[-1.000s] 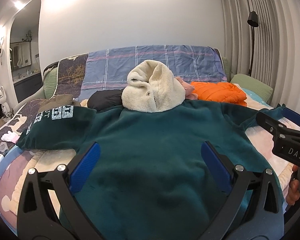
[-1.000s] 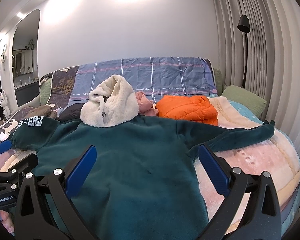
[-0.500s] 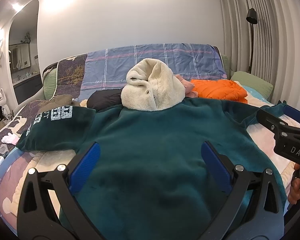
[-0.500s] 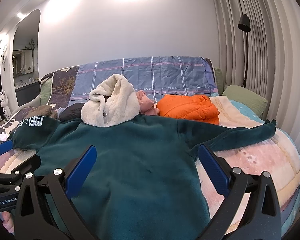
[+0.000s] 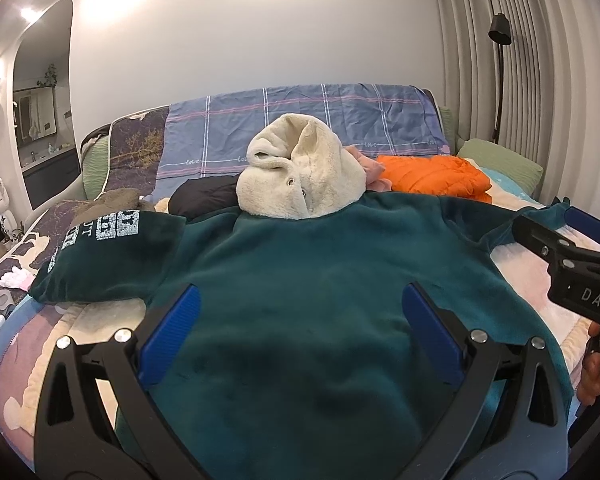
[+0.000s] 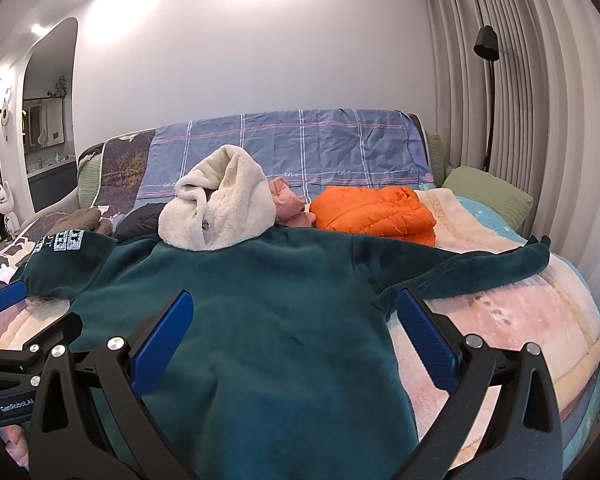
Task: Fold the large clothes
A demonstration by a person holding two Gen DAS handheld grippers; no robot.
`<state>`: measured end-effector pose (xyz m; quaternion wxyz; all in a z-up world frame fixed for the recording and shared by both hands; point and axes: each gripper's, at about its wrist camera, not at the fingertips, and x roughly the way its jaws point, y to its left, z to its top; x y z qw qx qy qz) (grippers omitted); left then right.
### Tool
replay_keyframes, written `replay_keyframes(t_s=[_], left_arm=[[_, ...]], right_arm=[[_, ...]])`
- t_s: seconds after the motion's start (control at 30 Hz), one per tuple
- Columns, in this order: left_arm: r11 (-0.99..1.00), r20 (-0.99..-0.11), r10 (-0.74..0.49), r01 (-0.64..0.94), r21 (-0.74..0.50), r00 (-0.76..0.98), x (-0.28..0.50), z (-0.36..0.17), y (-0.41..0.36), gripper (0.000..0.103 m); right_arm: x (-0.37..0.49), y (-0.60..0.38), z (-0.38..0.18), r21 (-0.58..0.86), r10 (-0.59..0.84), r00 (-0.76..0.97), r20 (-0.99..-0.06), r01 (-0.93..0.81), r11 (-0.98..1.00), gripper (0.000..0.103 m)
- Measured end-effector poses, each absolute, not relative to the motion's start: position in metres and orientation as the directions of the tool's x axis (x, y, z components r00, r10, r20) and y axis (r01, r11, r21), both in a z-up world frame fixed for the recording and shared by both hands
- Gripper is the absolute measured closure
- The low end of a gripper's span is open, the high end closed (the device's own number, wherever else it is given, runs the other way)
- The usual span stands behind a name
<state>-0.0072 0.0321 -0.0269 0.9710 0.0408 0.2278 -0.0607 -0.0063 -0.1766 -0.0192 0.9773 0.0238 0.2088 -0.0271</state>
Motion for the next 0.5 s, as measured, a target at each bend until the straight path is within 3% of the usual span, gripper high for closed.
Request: replay_keyframes(t_s=[0.5], left_arm=[[0.989,-0.479,-0.092,0.135,0.055,0.873,0.001,-0.039,0.028,0.002]], right_arm=[[-0.002,-0.181,-0.031,0.047,-0.044,0.896,-0.443,0.072,0.996,0.001]])
